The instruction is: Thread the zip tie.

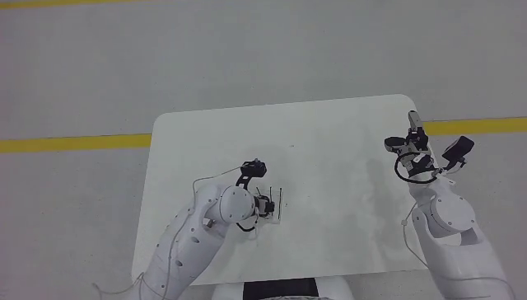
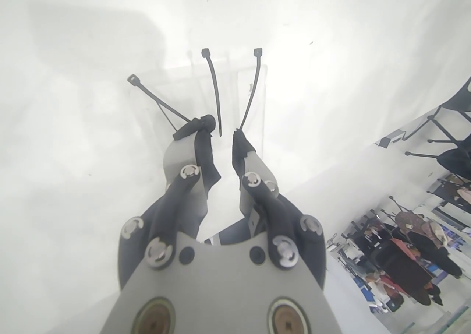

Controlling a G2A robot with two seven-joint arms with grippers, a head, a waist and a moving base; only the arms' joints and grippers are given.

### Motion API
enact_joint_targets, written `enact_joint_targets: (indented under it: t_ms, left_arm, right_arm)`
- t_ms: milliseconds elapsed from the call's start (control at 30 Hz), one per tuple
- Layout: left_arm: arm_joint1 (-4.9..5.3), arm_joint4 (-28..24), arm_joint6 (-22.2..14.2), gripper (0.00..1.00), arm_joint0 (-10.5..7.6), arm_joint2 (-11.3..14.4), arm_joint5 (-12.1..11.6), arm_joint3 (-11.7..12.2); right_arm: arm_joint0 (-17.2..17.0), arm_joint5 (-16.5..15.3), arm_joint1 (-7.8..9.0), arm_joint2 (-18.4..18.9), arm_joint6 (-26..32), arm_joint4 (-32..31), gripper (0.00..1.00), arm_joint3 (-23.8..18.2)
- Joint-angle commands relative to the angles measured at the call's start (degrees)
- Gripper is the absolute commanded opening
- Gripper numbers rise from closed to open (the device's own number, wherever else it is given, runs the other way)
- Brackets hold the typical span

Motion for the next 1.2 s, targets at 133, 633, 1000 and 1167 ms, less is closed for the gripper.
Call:
enact_joint_targets:
  t_ms: [133,633,1000,1167]
  left_arm:
    - [-0.63,-0.3,1.0,0.15,-0.22,0.1,0.0,1.2]
    - [-1.74,1.4,2.1,0.14,-0.35,-0.1,0.0,2.9]
    - [-2.45,2.4,2.7,0.14,-0.06,-0.2,0.0,3.4]
    - [-2.73,2.4,3.3,0.15,-0.18,0.0,0.0,3.9]
  right_arm:
    - [0.0,0.0,0.00,0.0,0.0,0.0,1.00,0.0]
    - [0.0,0.0,0.00,0.0,0.0,0.0,1.00,0.0]
    - [0.0,0.0,0.00,0.0,0.0,0.0,1.00,0.0]
    - [0.0,0.0,0.00,0.0,0.0,0.0,1.00,0.0]
